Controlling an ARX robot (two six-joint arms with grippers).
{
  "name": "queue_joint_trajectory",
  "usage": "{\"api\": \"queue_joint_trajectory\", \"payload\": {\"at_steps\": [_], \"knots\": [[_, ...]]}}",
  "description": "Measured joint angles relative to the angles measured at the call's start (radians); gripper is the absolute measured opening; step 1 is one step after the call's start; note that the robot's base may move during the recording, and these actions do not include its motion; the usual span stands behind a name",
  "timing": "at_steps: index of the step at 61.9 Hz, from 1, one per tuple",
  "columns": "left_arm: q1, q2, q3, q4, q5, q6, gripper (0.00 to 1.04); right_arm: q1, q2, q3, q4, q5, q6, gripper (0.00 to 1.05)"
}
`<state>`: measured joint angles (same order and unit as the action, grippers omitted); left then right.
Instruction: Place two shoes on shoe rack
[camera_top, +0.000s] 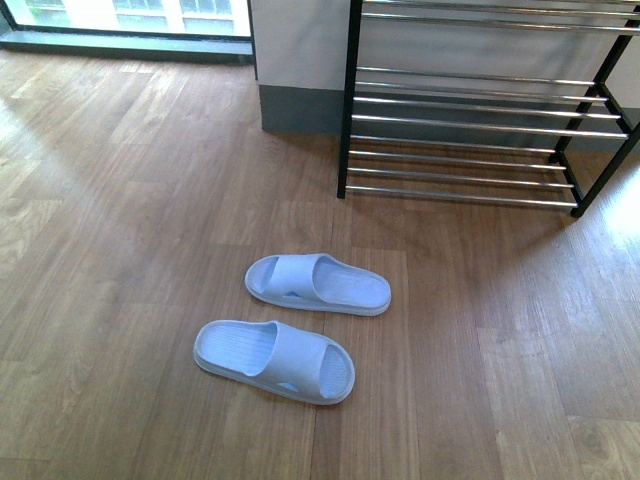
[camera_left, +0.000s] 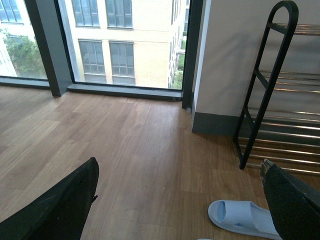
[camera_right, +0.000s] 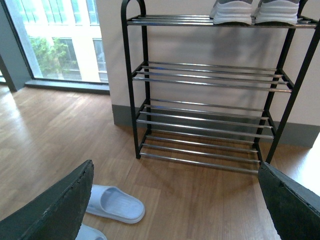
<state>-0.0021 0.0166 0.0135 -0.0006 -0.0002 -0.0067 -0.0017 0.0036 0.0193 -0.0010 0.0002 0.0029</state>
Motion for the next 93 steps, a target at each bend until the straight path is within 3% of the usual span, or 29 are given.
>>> {"api": "queue_joint_trajectory", "payload": {"at_steps": [34, 39, 43, 59, 73, 93], "knots": [[0.000, 0.000, 0.000, 0.000, 0.000, 0.000, 0.95, 0.000, 0.000, 0.000, 0.000, 0.000, 0.000, 0.95], [0.000, 0.000, 0.000, 0.000, 0.000, 0.000, 0.95, 0.031, 0.033, 0.003, -0.007, 0.119, 0.002, 0.95], [0.000, 0.000, 0.000, 0.000, 0.000, 0.000, 0.95, 0.035, 0.114, 0.010, 0.010, 0.151, 0.007, 0.95], [0.000, 0.000, 0.000, 0.000, 0.000, 0.000, 0.95, 0.154, 0.570, 0.055, 0.298, 0.187, 0.033, 0.95], [0.000, 0.000, 0.000, 0.000, 0.000, 0.000, 0.95, 0.219, 0.801, 0.069, 0.453, 0.214, 0.066, 0.95], [0.000, 0.000, 0.000, 0.000, 0.000, 0.000, 0.95, 0.274, 1.315, 0.263, 0.687, 0.133, 0.067, 0.95]]}}
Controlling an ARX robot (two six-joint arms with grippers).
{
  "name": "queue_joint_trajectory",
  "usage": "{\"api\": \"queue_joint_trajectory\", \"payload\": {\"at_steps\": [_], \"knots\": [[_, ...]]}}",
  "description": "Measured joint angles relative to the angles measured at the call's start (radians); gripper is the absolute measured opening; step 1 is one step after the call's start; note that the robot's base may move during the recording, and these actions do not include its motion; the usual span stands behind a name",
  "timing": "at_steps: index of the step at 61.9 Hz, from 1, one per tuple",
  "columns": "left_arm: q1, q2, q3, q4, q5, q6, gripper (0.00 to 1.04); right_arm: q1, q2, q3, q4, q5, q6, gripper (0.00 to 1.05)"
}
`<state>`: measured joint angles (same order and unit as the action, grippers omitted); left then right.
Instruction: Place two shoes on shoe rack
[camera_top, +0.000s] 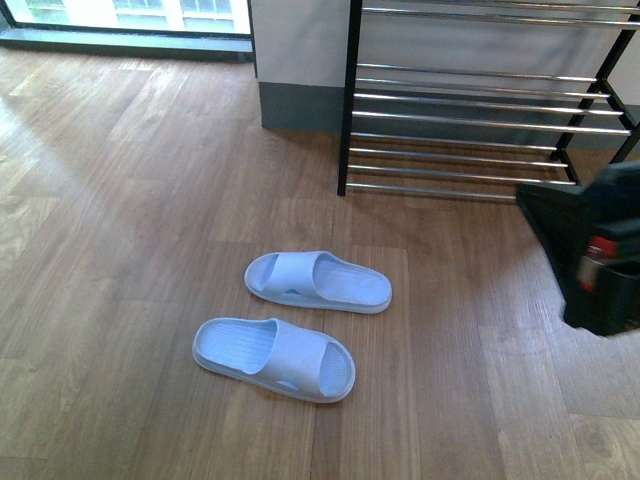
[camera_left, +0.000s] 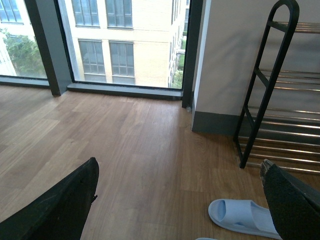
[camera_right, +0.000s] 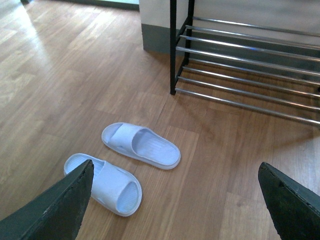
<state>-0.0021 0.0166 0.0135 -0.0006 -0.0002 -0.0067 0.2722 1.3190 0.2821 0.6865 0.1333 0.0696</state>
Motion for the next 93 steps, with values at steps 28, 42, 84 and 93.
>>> {"api": "queue_joint_trajectory", "payload": {"at_steps": [28, 42, 84, 93], "knots": [[0.000, 0.000, 0.000, 0.000, 0.000, 0.000, 0.95, 0.110, 0.901, 0.523, -0.010, 0.005, 0.064, 0.95], [0.000, 0.000, 0.000, 0.000, 0.000, 0.000, 0.95, 0.153, 1.213, 0.838, -0.232, -0.023, 0.208, 0.95], [0.000, 0.000, 0.000, 0.000, 0.000, 0.000, 0.95, 0.240, 1.520, 1.418, -0.615, -0.041, 0.509, 0.95], [0.000, 0.000, 0.000, 0.000, 0.000, 0.000, 0.95, 0.276, 1.577, 1.482, -0.660, -0.027, 0.441, 0.95]]}}
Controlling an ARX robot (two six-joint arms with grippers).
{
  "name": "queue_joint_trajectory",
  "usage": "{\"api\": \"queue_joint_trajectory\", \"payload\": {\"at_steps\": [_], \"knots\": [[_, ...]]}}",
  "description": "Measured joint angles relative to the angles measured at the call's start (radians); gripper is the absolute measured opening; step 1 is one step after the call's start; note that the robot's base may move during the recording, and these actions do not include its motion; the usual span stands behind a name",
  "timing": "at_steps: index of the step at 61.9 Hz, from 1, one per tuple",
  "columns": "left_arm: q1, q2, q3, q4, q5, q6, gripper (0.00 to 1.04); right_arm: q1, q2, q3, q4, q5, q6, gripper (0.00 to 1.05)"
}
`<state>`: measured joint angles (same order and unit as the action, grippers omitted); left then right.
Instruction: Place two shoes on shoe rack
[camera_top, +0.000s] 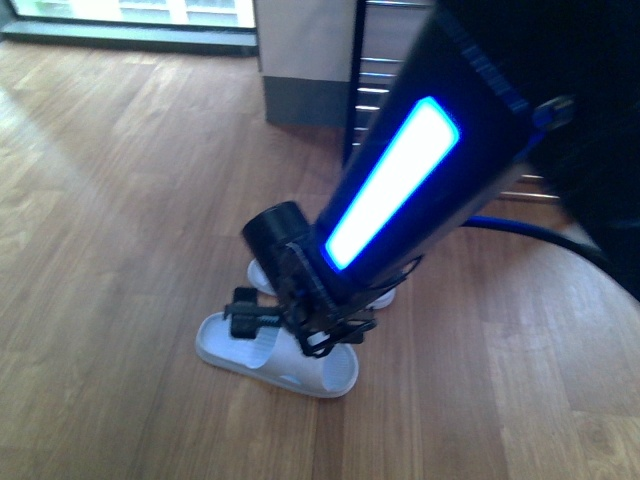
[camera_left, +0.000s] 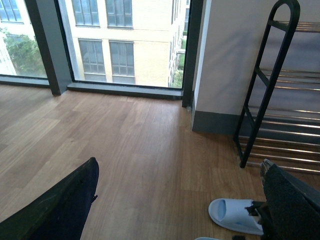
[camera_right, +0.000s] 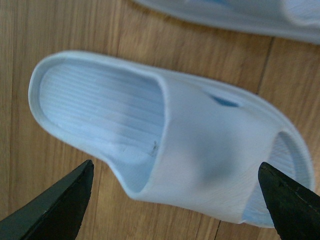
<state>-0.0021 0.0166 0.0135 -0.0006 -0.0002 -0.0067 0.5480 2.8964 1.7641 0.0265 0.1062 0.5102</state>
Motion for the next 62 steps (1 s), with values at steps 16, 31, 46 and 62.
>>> {"api": "queue_joint_trajectory", "payload": {"at_steps": [16, 31, 46, 62], "knots": [[0.000, 0.000, 0.000, 0.000, 0.000, 0.000, 0.95, -0.008, 0.052, 0.023, 0.010, 0.182, -0.161, 0.95], [0.000, 0.000, 0.000, 0.000, 0.000, 0.000, 0.95, -0.068, 0.053, -0.042, 0.077, 0.295, -0.292, 0.95], [0.000, 0.000, 0.000, 0.000, 0.000, 0.000, 0.95, -0.143, 0.053, -0.134, 0.183, 0.272, -0.354, 0.95], [0.000, 0.000, 0.000, 0.000, 0.000, 0.000, 0.95, -0.262, 0.008, -0.344, 0.319, 0.233, -0.313, 0.95]]}}
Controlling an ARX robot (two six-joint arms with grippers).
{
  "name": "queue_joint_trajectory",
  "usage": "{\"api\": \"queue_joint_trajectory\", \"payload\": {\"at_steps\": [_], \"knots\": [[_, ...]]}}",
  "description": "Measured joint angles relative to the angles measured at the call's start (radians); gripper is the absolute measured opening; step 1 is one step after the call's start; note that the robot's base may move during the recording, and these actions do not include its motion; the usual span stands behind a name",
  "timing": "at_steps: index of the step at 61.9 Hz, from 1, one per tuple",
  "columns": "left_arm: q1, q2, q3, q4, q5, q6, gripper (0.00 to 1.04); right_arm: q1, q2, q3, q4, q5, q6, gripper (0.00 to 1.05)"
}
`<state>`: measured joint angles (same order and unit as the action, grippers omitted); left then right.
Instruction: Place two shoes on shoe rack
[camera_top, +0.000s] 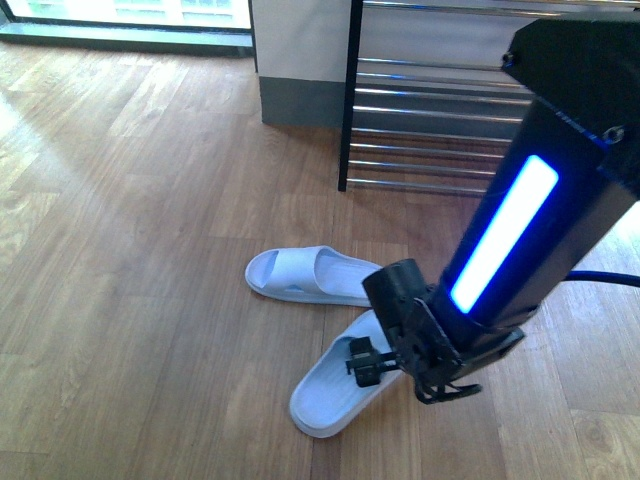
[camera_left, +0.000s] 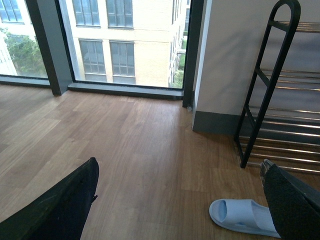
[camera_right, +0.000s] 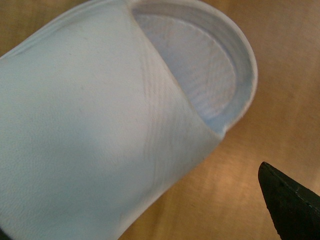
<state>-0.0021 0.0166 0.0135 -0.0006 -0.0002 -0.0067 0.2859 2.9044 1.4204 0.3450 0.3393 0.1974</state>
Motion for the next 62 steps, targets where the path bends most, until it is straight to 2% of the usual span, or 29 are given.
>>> {"api": "queue_joint_trajectory", "payload": {"at_steps": [7, 18, 33, 40, 62], "knots": [[0.000, 0.000, 0.000, 0.000, 0.000, 0.000, 0.95, -0.039, -0.026, -0.098, 0.079, -0.012, 0.064, 0.95], [0.000, 0.000, 0.000, 0.000, 0.000, 0.000, 0.95, -0.078, -0.031, -0.182, 0.155, -0.131, 0.257, 0.95], [0.000, 0.000, 0.000, 0.000, 0.000, 0.000, 0.95, -0.074, -0.031, -0.195, 0.233, -0.183, 0.412, 0.95], [0.000, 0.000, 0.000, 0.000, 0.000, 0.000, 0.95, -0.068, -0.027, -0.185, 0.236, -0.180, 0.438, 0.95], [0.000, 0.000, 0.000, 0.000, 0.000, 0.000, 0.95, -0.065, 0.008, -0.138, 0.218, -0.162, 0.435, 0.42]]}}
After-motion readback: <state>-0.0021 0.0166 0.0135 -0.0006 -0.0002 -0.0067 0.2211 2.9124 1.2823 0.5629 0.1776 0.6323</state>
